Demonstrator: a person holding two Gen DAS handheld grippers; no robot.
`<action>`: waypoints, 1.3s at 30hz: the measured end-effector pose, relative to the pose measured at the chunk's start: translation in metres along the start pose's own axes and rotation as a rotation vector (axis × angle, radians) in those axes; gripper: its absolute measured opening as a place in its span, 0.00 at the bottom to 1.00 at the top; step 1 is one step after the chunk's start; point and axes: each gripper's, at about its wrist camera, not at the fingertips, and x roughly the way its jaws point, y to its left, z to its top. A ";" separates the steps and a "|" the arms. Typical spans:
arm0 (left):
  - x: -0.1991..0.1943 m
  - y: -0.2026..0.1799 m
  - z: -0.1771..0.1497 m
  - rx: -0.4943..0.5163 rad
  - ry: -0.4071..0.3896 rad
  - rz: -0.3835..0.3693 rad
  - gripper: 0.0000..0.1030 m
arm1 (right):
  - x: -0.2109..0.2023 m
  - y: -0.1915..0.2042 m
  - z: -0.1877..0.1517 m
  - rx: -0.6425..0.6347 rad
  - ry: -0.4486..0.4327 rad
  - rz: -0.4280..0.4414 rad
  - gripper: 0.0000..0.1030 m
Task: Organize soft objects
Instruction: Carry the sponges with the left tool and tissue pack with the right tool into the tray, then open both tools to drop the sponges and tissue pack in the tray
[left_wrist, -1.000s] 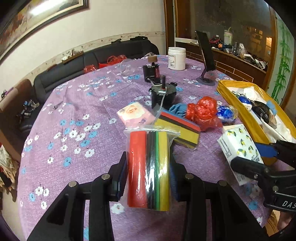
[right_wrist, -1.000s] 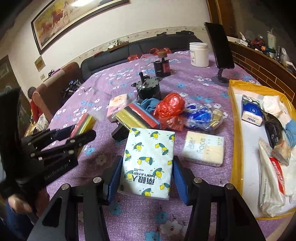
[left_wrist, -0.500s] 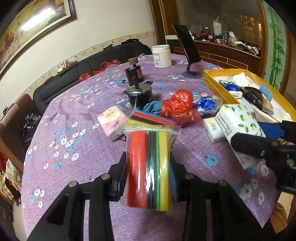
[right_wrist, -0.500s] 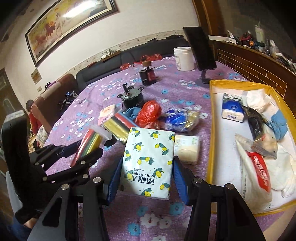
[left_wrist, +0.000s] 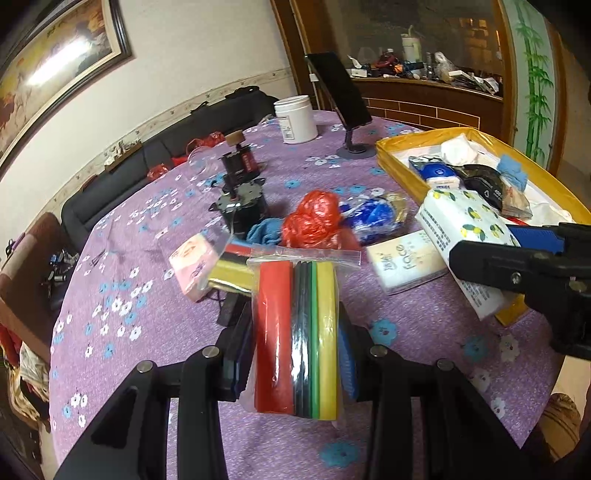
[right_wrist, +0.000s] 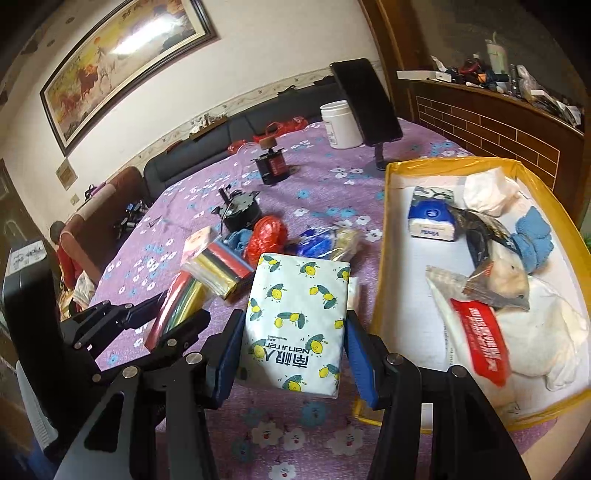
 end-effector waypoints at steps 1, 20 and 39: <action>0.000 -0.002 0.001 0.004 -0.001 -0.001 0.37 | -0.001 -0.002 0.001 0.004 -0.003 -0.001 0.55; -0.010 -0.067 0.041 0.104 -0.038 -0.100 0.37 | -0.044 -0.089 0.010 0.183 -0.105 -0.071 0.55; 0.016 -0.152 0.058 0.149 0.035 -0.299 0.38 | -0.055 -0.168 0.000 0.287 -0.081 -0.242 0.55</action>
